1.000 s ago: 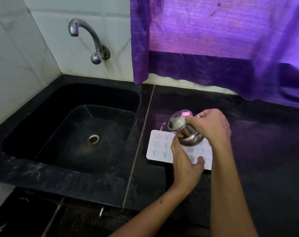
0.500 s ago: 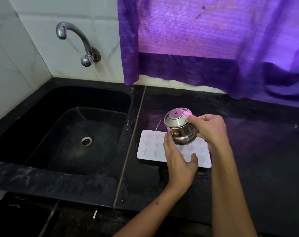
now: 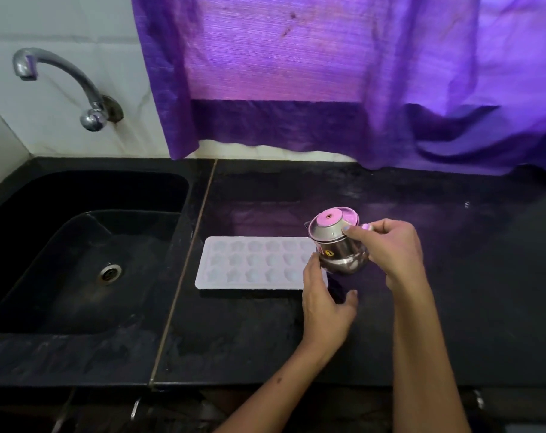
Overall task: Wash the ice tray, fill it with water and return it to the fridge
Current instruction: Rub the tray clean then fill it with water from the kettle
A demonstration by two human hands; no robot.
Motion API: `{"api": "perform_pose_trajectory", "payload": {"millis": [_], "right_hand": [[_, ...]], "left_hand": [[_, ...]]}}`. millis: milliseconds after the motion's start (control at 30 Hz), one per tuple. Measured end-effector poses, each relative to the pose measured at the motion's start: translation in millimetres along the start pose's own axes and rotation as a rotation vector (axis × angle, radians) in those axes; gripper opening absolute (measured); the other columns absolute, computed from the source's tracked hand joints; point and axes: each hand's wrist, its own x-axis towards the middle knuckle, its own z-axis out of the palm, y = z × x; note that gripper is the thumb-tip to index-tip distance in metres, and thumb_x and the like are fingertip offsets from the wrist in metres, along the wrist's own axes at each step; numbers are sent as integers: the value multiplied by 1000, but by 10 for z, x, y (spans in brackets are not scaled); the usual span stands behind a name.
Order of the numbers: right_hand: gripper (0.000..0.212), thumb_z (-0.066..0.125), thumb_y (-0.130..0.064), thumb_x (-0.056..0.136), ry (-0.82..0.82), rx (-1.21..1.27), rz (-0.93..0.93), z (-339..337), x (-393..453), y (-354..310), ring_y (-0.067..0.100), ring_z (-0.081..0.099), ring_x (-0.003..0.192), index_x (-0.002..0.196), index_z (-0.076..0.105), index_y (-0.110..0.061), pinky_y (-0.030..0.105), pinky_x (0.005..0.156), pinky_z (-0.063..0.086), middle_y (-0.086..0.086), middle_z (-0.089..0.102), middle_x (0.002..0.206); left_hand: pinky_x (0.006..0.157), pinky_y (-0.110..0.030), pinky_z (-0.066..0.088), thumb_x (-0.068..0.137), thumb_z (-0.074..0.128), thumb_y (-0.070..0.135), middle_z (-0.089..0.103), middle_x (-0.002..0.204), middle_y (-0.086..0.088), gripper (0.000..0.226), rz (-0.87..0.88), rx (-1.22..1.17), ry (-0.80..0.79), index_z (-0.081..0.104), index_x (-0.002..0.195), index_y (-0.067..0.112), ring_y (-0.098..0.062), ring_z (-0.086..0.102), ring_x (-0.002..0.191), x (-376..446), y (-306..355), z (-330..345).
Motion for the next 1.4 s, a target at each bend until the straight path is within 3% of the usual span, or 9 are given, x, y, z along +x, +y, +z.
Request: {"api": "perform_pose_trajectory", "payload": {"millis": [100,233,433,700,1100,1400], "right_hand": [[27,78,-41,64,20,-89,-21,-121,22,49,24,66,77,67,64,-18,41,74,53,-3,68,69],[28,77,-42,67,11,-195,-23,-206,53,55,25,64,80,69,64,-18,33,70,47,-3,68,75],[29,76,-44,68,-25,-287,-31,-232,66,57,26,64,81,73,64,-18,30,68,45,-3,67,75],[29,76,-43,71,-28,-316,-64,-214,20,34,25,60,84,77,65,-17,29,68,36,-2,66,79],[28,75,-43,74,-28,-365,-81,-201,-11,2,25,59,85,72,61,-19,30,69,37,-1,65,81],[24,74,-39,71,-1,-311,-64,-219,-28,-18,25,57,79,74,65,-17,29,67,35,-2,64,76]], "left_hand": [[102,-18,38,67,71,16,49,130,10,82,-26,-17,-33,35,139,25,-1,47,120,-54,-12,139],[107,-28,38,68,73,17,47,137,5,87,-52,-5,-55,31,144,20,-6,45,125,-89,-19,276],[107,-29,37,69,74,14,48,138,4,88,-91,9,-48,30,145,20,-4,43,126,-101,-47,361],[108,-28,38,67,72,15,50,136,6,87,-107,-2,-23,32,144,21,-2,44,126,-99,-56,401],[104,-19,37,70,73,8,49,127,15,82,-111,-12,-34,35,141,20,4,44,119,-99,-39,411],[107,-27,38,69,74,13,47,136,8,85,-83,3,-5,33,143,20,-2,43,125,-103,-53,404]]}}
